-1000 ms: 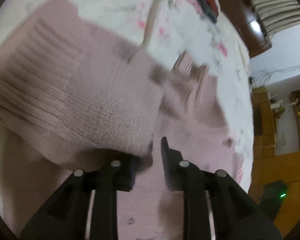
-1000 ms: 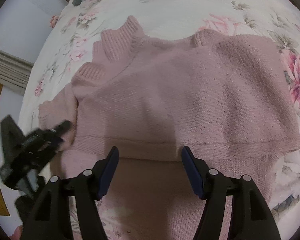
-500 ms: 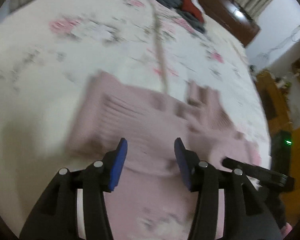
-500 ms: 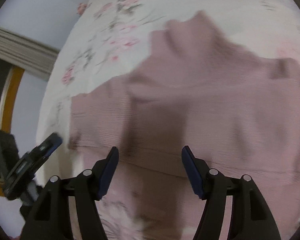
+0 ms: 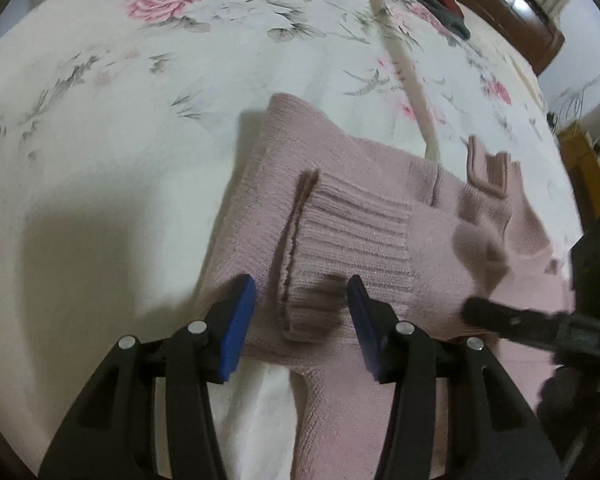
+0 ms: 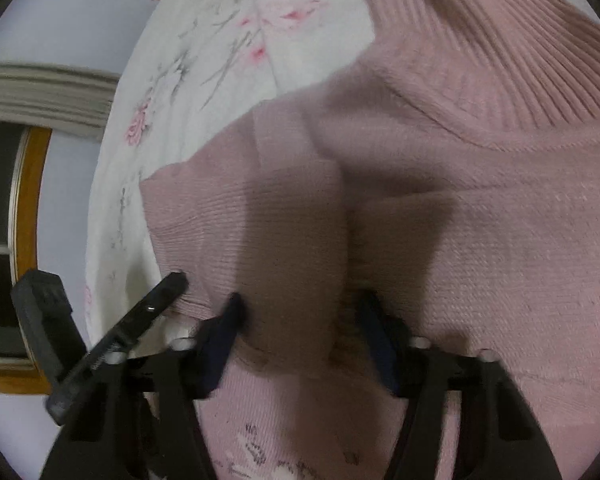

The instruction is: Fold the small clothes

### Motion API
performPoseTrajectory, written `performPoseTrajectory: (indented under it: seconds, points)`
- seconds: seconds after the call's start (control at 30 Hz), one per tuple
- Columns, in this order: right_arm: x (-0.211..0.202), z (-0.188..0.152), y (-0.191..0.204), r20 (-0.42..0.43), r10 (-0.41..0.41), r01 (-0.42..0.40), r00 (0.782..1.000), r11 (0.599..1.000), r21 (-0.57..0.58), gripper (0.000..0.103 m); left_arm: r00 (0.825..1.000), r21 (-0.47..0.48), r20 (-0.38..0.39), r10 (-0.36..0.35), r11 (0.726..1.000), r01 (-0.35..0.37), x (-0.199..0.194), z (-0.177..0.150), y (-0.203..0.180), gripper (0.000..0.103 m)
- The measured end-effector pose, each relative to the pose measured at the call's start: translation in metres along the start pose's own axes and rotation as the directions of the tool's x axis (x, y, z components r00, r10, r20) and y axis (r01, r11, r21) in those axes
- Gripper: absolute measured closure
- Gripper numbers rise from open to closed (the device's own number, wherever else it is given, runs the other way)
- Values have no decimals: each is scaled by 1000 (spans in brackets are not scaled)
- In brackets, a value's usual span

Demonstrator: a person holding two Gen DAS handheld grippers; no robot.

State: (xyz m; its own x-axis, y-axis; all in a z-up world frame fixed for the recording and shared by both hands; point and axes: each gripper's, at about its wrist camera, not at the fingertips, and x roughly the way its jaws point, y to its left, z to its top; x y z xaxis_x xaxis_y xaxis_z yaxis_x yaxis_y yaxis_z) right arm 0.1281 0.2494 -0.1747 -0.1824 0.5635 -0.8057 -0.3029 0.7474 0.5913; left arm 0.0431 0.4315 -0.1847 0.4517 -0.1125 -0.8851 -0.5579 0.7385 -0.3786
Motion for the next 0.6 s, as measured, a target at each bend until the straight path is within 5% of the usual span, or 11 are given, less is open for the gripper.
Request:
performPoseTrajectory:
  seconds: [0.1,0.27,0.6]
  points:
    - [-3,-1,0,-14,38,-38,999,999,8,84,1000,-22,17,0,1000,0,-14,0,2,55]
    - [-52,-12,-4,72,95,-96,993,995,19,85,998,7,58,-13,1000,12,-34,1,-11,55]
    - [-123,-32,-65,162,-28,13,986,996,91,85,1000,111,17,-20,994,18,-8,0,-59,54]
